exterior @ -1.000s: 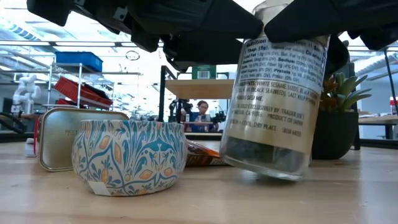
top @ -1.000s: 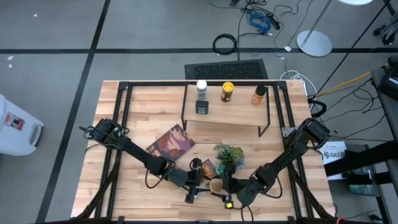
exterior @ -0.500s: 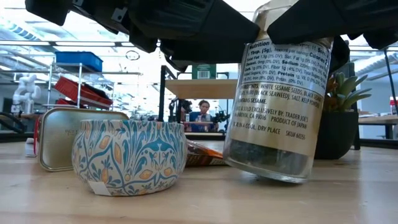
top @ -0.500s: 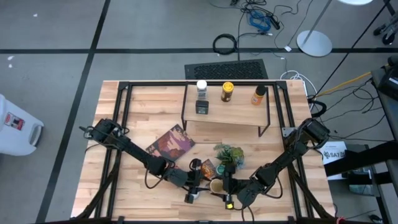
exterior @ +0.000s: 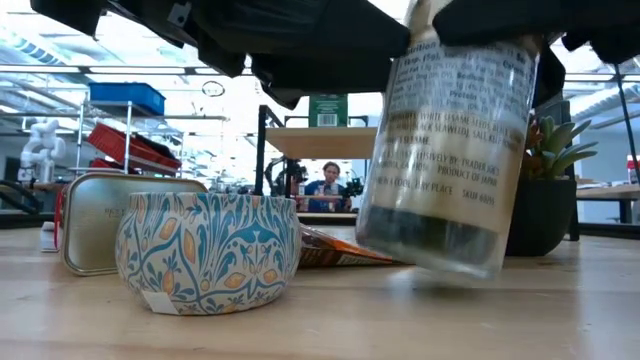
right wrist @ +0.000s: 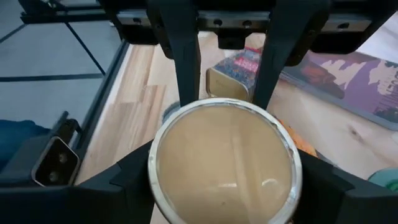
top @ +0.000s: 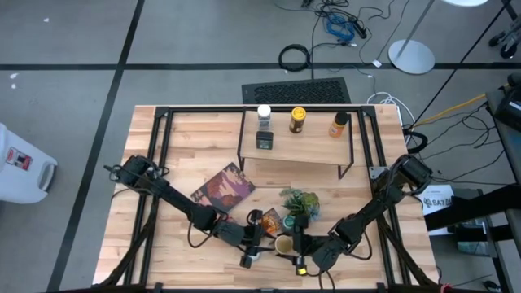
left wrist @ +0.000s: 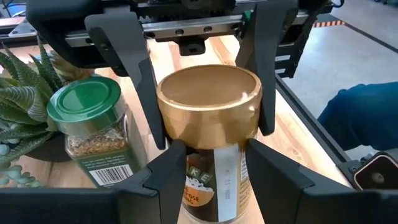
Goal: Shelf spices
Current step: Put the gold seasoning bottle on the shelf
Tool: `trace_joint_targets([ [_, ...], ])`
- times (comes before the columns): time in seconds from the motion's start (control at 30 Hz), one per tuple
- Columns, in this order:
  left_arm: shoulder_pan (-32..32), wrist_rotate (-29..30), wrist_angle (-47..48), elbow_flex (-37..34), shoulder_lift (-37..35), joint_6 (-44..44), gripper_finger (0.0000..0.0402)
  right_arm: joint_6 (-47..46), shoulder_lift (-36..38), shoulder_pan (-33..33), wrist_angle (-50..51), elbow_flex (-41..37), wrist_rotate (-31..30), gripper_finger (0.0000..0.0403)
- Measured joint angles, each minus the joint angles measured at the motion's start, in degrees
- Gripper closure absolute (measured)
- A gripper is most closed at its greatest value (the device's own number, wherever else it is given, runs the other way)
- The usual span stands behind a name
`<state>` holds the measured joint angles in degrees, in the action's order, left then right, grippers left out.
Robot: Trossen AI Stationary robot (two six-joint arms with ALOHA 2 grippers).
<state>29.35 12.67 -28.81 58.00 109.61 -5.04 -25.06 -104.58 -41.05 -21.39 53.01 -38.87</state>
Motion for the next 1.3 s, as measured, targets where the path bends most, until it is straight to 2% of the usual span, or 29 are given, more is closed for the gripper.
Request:
trace_joint_targets([
  [0.47, 1.9, 5.7, 7.8, -0.1, -7.3, 4.5, 0.0231, 2.3, 8.8, -1.8, 6.4, 0.0, -3.8, 0.014],
  [0.73, 2.0, 6.9, 9.0, -0.1, -7.5, 4.5, 0.0231, 5.2, 13.3, -2.5, 8.0, 0.0, -5.0, 0.014],
  [1.3, 2.2, 7.2, 12.1, -0.1, -7.6, 4.3, 0.023, 6.3, 23.9, -2.9, 17.8, 0.0, -4.9, 0.014],
])
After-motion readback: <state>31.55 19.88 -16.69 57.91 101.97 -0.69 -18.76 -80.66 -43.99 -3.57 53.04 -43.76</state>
